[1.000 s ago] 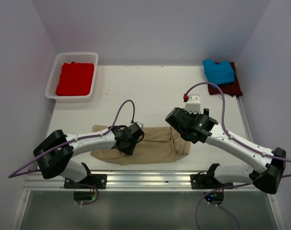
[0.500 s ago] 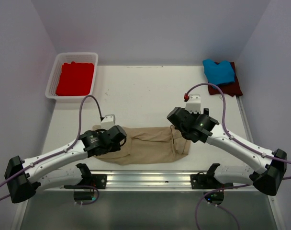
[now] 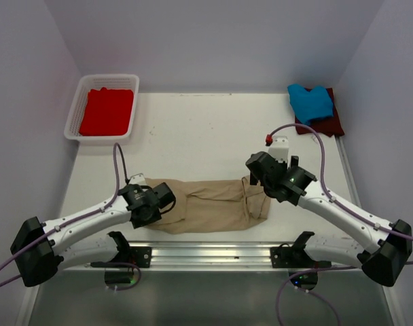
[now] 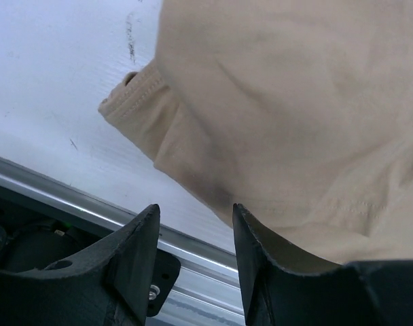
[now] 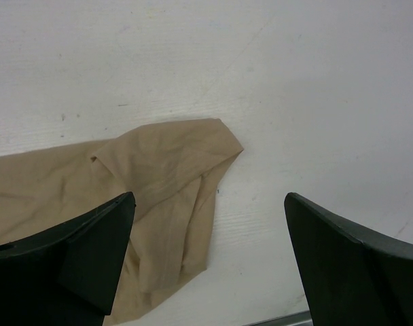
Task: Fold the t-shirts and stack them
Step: Flatten out the tshirt
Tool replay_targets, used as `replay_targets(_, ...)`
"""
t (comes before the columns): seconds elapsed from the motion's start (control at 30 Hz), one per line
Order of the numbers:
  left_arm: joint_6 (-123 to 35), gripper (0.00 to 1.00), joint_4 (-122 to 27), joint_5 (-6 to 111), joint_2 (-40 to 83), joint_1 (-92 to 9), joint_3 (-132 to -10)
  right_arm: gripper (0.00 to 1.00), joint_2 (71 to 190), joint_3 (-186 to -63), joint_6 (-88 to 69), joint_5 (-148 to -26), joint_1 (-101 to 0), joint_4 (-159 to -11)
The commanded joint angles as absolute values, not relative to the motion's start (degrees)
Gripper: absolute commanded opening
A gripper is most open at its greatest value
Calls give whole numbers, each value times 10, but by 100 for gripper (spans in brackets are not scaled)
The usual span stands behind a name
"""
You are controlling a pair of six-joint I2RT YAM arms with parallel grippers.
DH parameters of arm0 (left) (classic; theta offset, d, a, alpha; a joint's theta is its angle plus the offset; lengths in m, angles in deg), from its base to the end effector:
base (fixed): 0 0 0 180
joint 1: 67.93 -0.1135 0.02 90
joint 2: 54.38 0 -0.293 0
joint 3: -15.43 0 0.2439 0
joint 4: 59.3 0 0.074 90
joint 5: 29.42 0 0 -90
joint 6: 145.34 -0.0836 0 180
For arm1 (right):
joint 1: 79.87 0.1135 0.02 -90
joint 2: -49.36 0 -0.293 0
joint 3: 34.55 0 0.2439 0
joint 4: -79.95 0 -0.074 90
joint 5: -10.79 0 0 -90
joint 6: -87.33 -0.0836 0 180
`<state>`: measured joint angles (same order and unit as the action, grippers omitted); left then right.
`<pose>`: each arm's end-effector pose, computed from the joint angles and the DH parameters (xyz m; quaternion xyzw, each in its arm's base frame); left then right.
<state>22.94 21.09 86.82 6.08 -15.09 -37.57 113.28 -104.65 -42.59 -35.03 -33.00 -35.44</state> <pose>0.1037 -0.0757 0.1879 -0.2186 0.9489 0.0773 0.2142 0.1819 0.1089 0.2888 0.0481 0.8962 -0.0898 0.4318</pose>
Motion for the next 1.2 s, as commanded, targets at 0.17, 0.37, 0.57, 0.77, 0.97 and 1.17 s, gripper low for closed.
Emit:
replay_targets(0.17,207,50,150,883,95,-235,-379,96,1094,-1007,-378,-413,-355,-432)
replay_targets(0.37,177,49,67,867,172,-256,-378,96,1068,-999,-374,-428,-360,-436)
replay_targets(0.57,124,47,-23,845,211,-281,-349,96,1058,-995,-381,-426,-361,-428)
replay_targets(0.77,22,42,-170,826,282,-318,-358,96,1062,-999,-383,-421,-362,-423)
replay_targets(0.97,-68,42,-254,821,424,-325,-456,96,1074,-1008,-387,-406,-362,-409)
replay_targets(1.17,-98,41,-270,825,442,-345,-513,96,1075,-1015,-395,-391,-363,-390)
